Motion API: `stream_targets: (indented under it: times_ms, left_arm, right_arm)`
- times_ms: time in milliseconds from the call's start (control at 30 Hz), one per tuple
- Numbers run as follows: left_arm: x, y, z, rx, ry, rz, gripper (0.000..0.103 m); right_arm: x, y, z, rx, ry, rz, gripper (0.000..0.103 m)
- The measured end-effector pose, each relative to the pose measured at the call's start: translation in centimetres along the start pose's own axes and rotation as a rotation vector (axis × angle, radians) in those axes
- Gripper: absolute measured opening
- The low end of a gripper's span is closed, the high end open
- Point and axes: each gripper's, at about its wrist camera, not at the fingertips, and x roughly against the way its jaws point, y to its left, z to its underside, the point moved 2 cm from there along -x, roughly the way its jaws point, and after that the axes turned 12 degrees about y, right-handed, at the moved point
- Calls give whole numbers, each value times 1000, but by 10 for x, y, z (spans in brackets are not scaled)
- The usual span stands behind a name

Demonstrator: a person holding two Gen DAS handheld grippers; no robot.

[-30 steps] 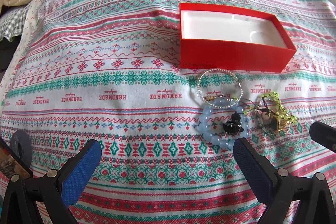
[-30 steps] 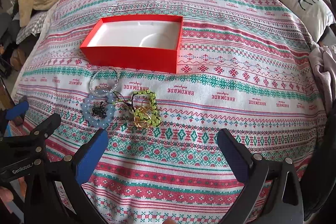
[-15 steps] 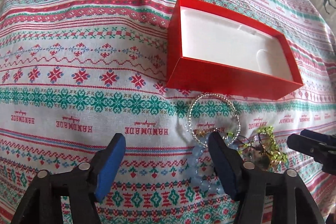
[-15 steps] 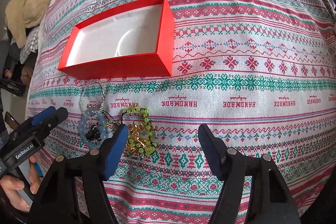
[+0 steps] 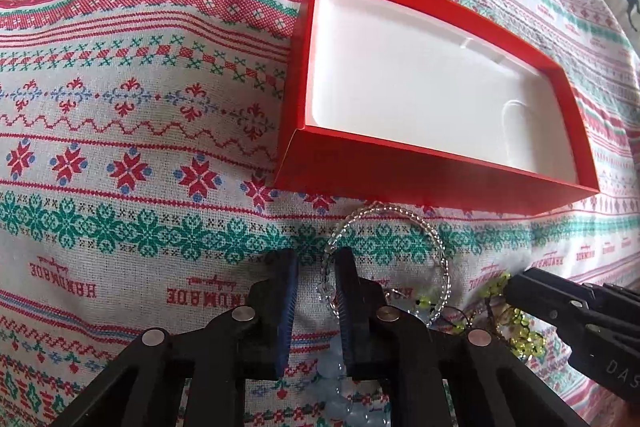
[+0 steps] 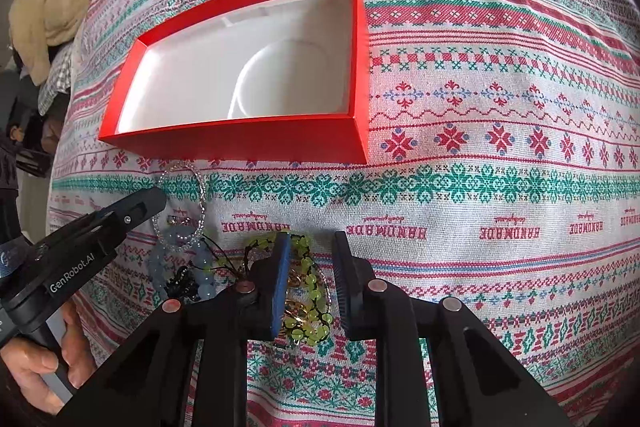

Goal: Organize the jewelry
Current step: 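Grasp the silver beaded bracelet with the left tool while the right tool grasps the green bracelet, then carry both bracelets into the red box and open both tools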

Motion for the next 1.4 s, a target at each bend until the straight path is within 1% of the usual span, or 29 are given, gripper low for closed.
stream_targets:
  times_ms: [100, 133, 233, 367, 467, 700, 733, 767, 933, 1000, 1067, 1100, 1167, 1233, 1267, 1300, 1333, 1400]
  left_arm:
    - [-2, -4, -3, -8, -6, -24, 5]
    - [-3, -6, -4, -9, -7, -27, 5]
    - [-4, -11, -9, -3, -9, -29, 5]
    - [4, -8, -2, -12, -13, -24, 5]
    - [16, -6, 6, -20, -30, -16, 5]
    - [48, -11, 16, -47, -97, 14, 5]
    - [54, -12, 17, -51, -109, 18, 5]
    - [59, -13, 18, -54, -120, 21, 5]
    - [82, -20, 22, -72, -179, 38, 4]
    - [89, -23, 22, -74, -198, 47, 4]
    - [93, -28, 21, -73, -212, 56, 4]
    - [94, -30, 20, -72, -215, 62, 5]
    - [96, -35, 18, -73, -217, 70, 4]
    - [95, -39, 16, -76, -216, 68, 5]
    - [94, -41, 16, -78, -213, 67, 5]
    - [92, -43, 16, -79, -210, 66, 5]
    - [90, -44, 17, -81, -206, 64, 5]
    - [87, -44, 18, -82, -200, 60, 5]
  right_arm:
    - [-2, 0, -2, 5, 1, 3, 12]
    - [-3, 0, -3, 5, 1, 3, 9]
    - [-1, 2, -4, 8, -7, 0, 6]
    - [10, 5, 3, 24, -34, -7, 6]
    - [22, 7, 9, 37, -59, -20, 6]
    - [54, 15, 18, 56, -133, -65, 5]
    - [58, 16, 20, 58, -143, -72, 4]
    - [62, 19, 19, 60, -153, -77, 0]
    - [81, 24, 26, 69, -204, -98, 0]
    - [85, 25, 27, 69, -211, -101, 0]
    - [82, 19, 27, 60, -188, -111, 0]
    - [77, 17, 26, 43, -169, -105, 3]
    - [64, 12, 22, 17, -118, -78, 3]
    - [51, 4, 20, -6, -69, -62, 12]
    - [45, 2, 19, -14, -51, -51, 22]
    - [40, 0, 18, -21, -39, -35, 26]
    - [36, -2, 16, -25, -32, -18, 28]
    - [28, -4, 13, -32, -30, 13, 28]
